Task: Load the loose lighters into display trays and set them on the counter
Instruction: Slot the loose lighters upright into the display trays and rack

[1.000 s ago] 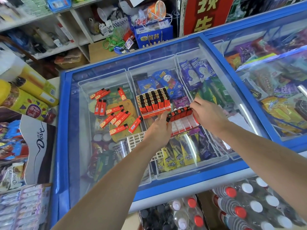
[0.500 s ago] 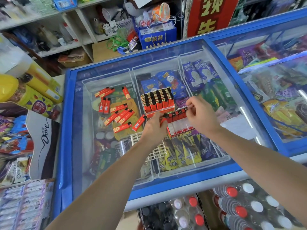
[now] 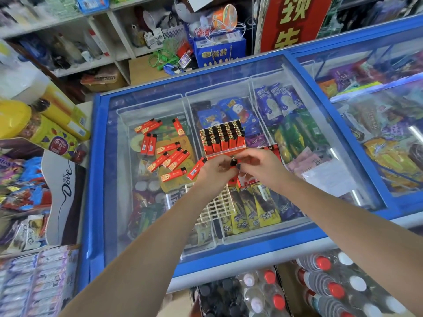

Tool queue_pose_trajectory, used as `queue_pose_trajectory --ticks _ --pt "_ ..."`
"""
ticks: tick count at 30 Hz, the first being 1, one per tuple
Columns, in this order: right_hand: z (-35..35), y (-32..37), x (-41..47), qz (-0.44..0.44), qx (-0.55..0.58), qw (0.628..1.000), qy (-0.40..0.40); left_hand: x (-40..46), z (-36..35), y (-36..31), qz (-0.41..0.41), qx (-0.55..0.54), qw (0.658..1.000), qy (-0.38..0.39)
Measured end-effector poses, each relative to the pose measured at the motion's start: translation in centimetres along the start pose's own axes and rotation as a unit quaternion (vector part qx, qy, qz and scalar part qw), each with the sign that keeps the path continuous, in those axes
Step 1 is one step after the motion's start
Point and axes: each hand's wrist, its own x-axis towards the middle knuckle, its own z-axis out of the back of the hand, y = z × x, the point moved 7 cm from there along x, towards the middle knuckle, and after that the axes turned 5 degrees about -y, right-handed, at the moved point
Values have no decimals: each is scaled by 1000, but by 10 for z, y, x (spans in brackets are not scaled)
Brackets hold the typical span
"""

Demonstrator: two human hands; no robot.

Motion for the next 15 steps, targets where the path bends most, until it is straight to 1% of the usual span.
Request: queue_pose_trajectory --ticks 2,6,9,15 --pt "4 1 1 11 -19 1000 -10 0 -1 1 0 7 1000 6" --pt "25 5 4 54 -112 992 -29 1 2 8 7 58 998 10" --pt "40 4 6 60 -142 987 -48 5 2 16 35 76 996 11" --pt "26 6 5 138 -263 955 -23 13 -5 17 33 115 993 14"
